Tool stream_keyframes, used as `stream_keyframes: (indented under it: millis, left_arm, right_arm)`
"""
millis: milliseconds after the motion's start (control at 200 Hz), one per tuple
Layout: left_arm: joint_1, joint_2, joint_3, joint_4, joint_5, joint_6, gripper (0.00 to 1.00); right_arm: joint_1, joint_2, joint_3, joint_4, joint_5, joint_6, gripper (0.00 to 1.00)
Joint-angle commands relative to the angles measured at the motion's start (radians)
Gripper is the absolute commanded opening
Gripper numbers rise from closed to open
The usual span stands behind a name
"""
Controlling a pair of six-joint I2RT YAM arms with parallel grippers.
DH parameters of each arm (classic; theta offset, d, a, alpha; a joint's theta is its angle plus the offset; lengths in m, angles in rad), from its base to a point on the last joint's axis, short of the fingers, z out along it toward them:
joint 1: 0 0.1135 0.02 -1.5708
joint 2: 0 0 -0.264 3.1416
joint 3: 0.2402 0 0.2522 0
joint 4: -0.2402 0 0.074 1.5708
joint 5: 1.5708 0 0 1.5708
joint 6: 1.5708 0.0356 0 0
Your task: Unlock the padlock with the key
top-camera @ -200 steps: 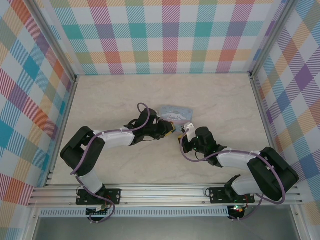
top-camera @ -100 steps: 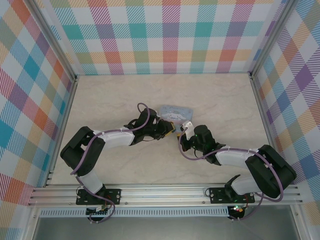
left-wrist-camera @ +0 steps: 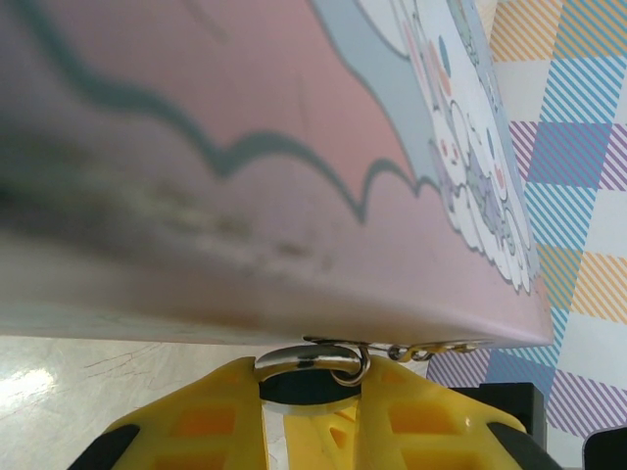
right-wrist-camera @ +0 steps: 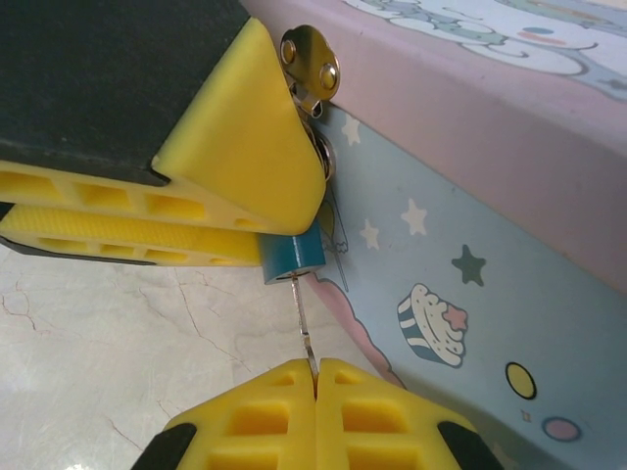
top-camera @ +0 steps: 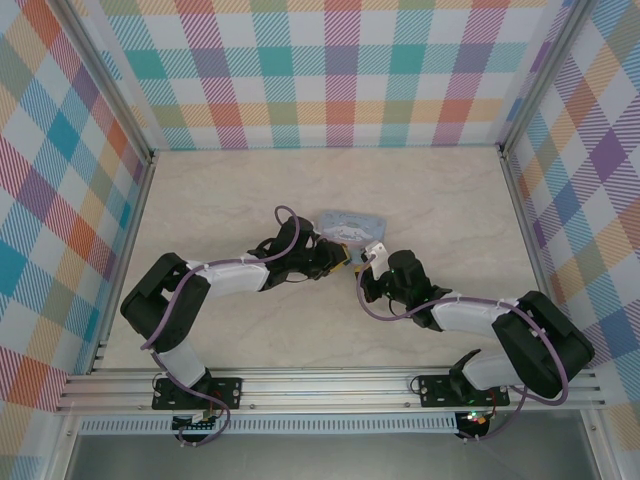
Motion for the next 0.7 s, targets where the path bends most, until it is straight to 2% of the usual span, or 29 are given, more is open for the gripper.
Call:
stream_keyframes:
  millis: [0,695]
  left_arm:
    - [-0.002,-0.043,-0.003,0.030,0.039,0.012,0.21]
    - [0.005,-0.043,-0.009,0.032,0.041,0.015,0.21]
  right_arm:
    - [-0.008,-0.010,0.034,0.054,-0.012,-0.017,0.00]
    - [-0.008,-0.033,0.015,0.031,-0.021,-0.016,0.00]
